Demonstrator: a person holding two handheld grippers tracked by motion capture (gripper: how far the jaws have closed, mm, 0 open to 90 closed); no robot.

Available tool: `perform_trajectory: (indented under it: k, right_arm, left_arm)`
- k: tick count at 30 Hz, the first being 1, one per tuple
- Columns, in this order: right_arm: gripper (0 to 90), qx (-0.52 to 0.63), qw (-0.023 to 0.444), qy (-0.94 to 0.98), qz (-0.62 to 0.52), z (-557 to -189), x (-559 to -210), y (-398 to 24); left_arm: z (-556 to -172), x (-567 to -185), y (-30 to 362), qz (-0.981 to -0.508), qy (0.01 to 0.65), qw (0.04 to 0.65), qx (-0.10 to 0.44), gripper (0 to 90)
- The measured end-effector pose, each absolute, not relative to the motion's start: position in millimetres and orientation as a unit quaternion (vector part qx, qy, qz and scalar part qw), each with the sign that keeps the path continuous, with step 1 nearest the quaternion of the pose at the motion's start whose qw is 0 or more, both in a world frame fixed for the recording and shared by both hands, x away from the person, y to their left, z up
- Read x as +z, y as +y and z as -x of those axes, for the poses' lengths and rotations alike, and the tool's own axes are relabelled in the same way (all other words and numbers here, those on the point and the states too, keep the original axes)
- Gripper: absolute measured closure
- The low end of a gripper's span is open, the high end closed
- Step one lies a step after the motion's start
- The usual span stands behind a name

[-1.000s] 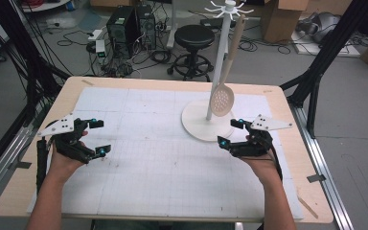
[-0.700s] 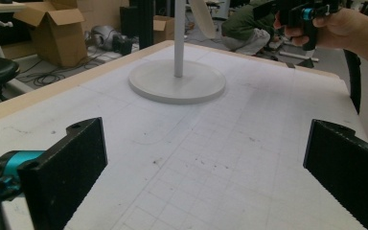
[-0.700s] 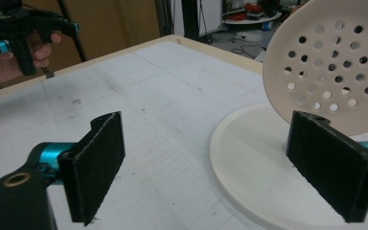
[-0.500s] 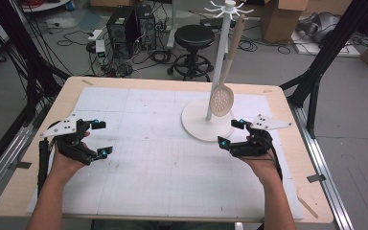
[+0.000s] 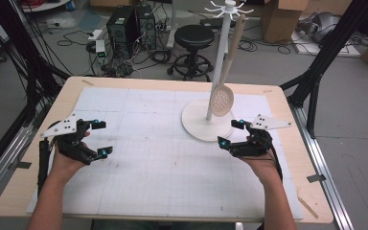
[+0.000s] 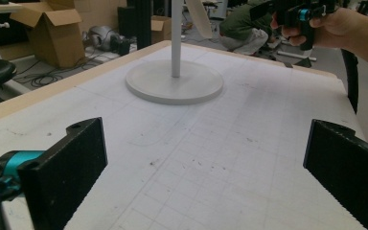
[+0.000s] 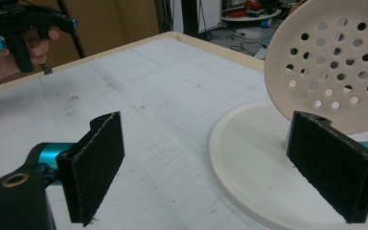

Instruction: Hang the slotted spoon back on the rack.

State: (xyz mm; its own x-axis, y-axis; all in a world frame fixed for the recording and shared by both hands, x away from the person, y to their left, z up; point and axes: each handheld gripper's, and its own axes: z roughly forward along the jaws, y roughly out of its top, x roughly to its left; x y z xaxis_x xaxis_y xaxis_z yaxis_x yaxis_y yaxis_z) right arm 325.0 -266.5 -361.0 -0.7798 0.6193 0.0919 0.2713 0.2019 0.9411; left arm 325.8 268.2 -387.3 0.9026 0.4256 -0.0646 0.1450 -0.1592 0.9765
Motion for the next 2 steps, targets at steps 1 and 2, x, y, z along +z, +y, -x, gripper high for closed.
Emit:
perform_trajectory:
  k: [1,2]
  right_arm:
    - [11.9,0.559,0.154,0.759,-0.294,-324.7,-360.8,-266.4]
    - [11.9,0.560,0.154,0.759,-0.294,-324.7,-360.8,-266.4]
  left_arm:
    - [-325.8,-387.2,268.2,-0.753,0.189,0.620,0.113,1.7]
    - [-325.7,-387.0,268.8,-0.753,0.190,0.619,0.115,1.7]
